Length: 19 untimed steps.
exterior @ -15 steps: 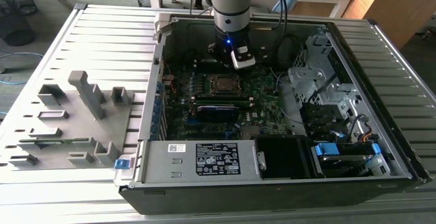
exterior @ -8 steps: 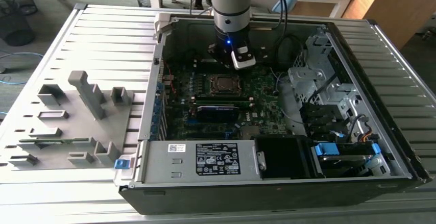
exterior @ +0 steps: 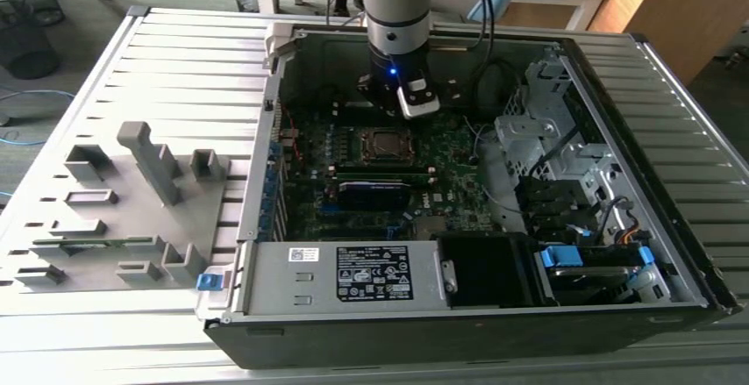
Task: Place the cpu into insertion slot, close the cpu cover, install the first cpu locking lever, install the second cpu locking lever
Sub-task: 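Install the first cpu locking lever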
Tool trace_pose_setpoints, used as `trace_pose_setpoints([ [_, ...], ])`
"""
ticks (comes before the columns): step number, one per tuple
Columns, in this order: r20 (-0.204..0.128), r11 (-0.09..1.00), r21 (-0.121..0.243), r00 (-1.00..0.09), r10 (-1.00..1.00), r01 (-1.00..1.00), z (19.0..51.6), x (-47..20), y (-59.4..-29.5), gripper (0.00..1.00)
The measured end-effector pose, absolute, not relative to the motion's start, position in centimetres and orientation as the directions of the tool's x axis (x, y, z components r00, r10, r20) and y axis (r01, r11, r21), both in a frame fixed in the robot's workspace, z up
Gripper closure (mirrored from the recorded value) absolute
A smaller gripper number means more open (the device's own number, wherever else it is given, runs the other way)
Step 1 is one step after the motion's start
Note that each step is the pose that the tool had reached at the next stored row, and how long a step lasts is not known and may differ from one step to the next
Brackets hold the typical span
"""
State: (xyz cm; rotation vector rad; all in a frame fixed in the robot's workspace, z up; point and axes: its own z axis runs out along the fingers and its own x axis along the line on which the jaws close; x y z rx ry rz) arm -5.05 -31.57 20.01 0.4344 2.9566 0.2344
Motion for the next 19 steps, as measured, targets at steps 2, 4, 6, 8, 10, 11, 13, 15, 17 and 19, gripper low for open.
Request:
trace_pose_setpoints([
  [2, -0.119, 0.946, 0.174, -0.948, 0.296, 0.273, 20.3, -5.0, -31.6, 0.89],
  [4, -0.119, 0.946, 0.174, -0.948, 0.296, 0.273, 20.6, -5.0, -31.6, 0.89],
  [6, -0.119, 0.946, 0.175, -0.948, 0.296, 0.273, 21.0, -5.0, -31.6, 0.89],
  [8, -0.119, 0.946, 0.175, -0.948, 0.296, 0.273, 21.4, -5.0, -31.6, 0.89],
  [10, -0.119, 0.946, 0.175, -0.948, 0.296, 0.273, 21.6, -5.0, -31.6, 0.89],
  [11, -0.119, 0.946, 0.175, -0.948, 0.296, 0.273, 21.6, -5.0, -31.6, 0.89],
  [13, -0.119, 0.946, 0.175, -0.948, 0.296, 0.273, 21.6, -5.0, -31.6, 0.89],
  [15, -0.119, 0.946, 0.175, -0.948, 0.296, 0.273, 21.6, -5.0, -31.6, 0.89],
  [17, -0.119, 0.946, 0.175, -0.948, 0.296, 0.273, 21.6, -5.0, -31.6, 0.89],
  [19, -0.119, 0.946, 0.174, -0.948, 0.295, 0.273, 21.7, -5.3, -31.6, 0.89],
])
